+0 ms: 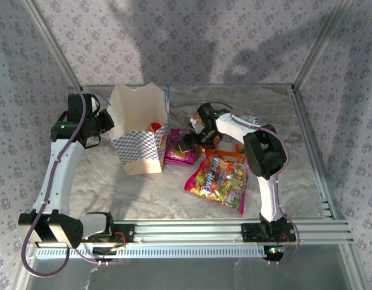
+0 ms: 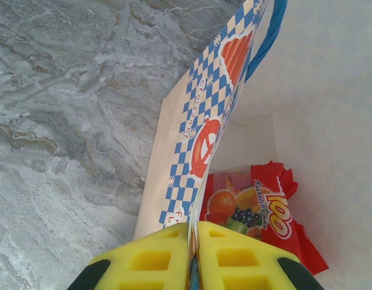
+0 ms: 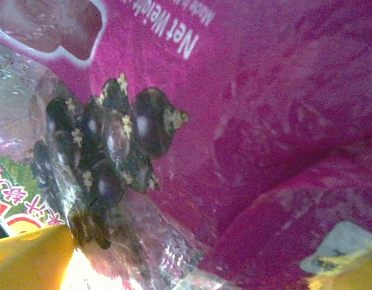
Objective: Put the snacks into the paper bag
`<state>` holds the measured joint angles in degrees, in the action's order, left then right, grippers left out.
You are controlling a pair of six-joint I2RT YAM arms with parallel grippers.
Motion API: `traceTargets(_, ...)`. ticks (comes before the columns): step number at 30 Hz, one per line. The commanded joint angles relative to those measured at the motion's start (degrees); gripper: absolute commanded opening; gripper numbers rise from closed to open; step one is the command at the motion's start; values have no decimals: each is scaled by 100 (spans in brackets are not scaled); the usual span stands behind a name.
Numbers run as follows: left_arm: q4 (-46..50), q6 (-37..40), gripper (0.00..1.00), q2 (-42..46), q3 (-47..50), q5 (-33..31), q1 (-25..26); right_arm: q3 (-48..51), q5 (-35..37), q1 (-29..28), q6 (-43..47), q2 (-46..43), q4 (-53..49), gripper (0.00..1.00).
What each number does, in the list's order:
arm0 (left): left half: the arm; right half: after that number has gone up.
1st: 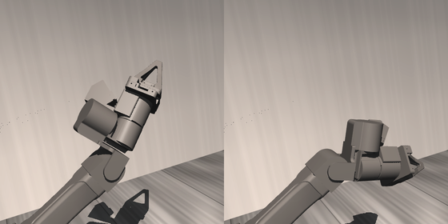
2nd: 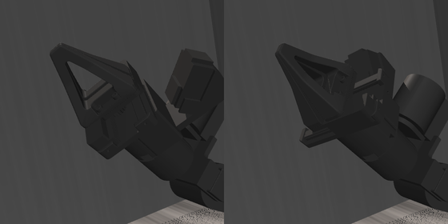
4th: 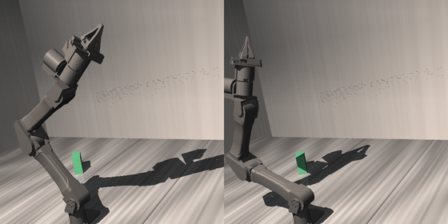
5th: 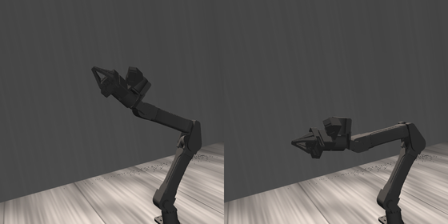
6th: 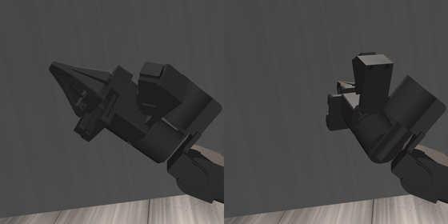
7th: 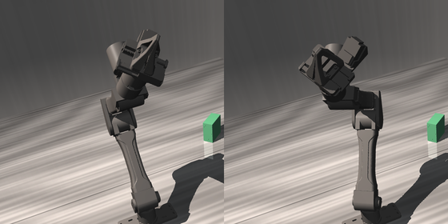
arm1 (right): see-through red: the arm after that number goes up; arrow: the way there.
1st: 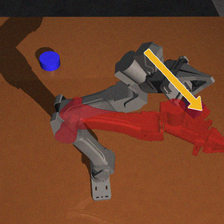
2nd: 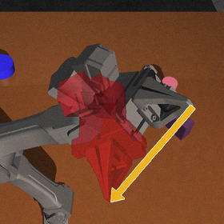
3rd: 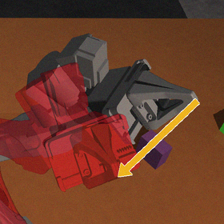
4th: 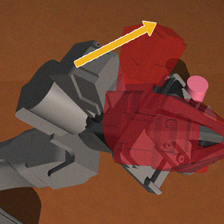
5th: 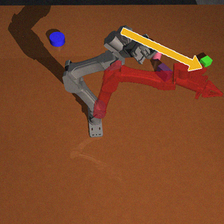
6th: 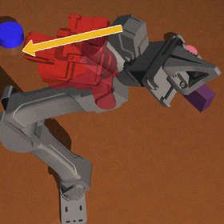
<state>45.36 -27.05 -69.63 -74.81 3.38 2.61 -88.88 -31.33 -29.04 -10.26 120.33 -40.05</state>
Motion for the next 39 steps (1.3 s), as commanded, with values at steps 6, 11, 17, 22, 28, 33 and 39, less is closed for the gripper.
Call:
traceTargets(6, 126, 68, 11, 89, 1, 42, -40, -173, -101, -244, -206, 311, -36, 97)
traceTargets(11, 138, 77, 11, 112, 7, 40, -37, -150, 95, -261, -230, 315, -46, 89)
traceTargets(17, 126, 80, 11, 100, 27, 45, -35, -112, 420, -265, -275, 170, -41, 76)
traceTargets(22, 131, 81, 11, 93, 29, 54, -35, -147, 743, -227, -242, -12, -116, 60)
traceTargets(28, 136, 86, 11, 119, 36, 49, -40, -166, 1049, -159, -240, -149, -177, 43)
traceTargets(33, 141, 94, 11, 136, 37, 40, -40, -226, 1329, -56, -208, -324, -220, 32)
traceTargets(39, 139, 94, 10, 147, 36, 40, -37, -261, 1670, 95, -161, -562, -277, 26)
